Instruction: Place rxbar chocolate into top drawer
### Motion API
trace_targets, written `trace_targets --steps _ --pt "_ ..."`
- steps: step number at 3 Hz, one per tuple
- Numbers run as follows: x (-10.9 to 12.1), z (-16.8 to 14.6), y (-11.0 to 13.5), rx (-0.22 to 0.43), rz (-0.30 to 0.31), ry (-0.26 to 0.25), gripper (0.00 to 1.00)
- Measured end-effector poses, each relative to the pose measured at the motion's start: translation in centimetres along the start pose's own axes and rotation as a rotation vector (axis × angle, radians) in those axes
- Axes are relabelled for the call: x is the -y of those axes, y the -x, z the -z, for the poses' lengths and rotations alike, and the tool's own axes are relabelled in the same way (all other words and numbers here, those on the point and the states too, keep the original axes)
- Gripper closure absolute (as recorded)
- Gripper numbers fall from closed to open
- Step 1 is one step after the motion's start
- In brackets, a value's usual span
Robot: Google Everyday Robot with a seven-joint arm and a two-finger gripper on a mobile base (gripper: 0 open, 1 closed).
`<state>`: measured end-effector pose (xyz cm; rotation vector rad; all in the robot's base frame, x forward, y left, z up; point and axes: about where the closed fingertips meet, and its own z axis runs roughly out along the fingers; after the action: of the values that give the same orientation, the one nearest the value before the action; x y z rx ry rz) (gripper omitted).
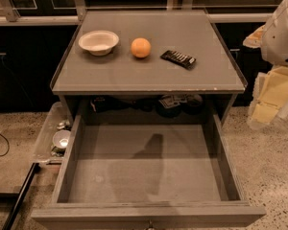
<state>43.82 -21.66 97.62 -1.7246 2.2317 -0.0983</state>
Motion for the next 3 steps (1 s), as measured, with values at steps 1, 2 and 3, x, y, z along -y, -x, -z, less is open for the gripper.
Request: trace_targets --steps 1,2,3 --pt "0.1 0.1 0.1 0.005 0.001 -0.007 0.00" --pt "2.1 -0.8 0.8 0.028 0.015 -0.042 0.00" --pt "5.5 -1.8 1.9 0.067 0.031 -0.081 0.00"
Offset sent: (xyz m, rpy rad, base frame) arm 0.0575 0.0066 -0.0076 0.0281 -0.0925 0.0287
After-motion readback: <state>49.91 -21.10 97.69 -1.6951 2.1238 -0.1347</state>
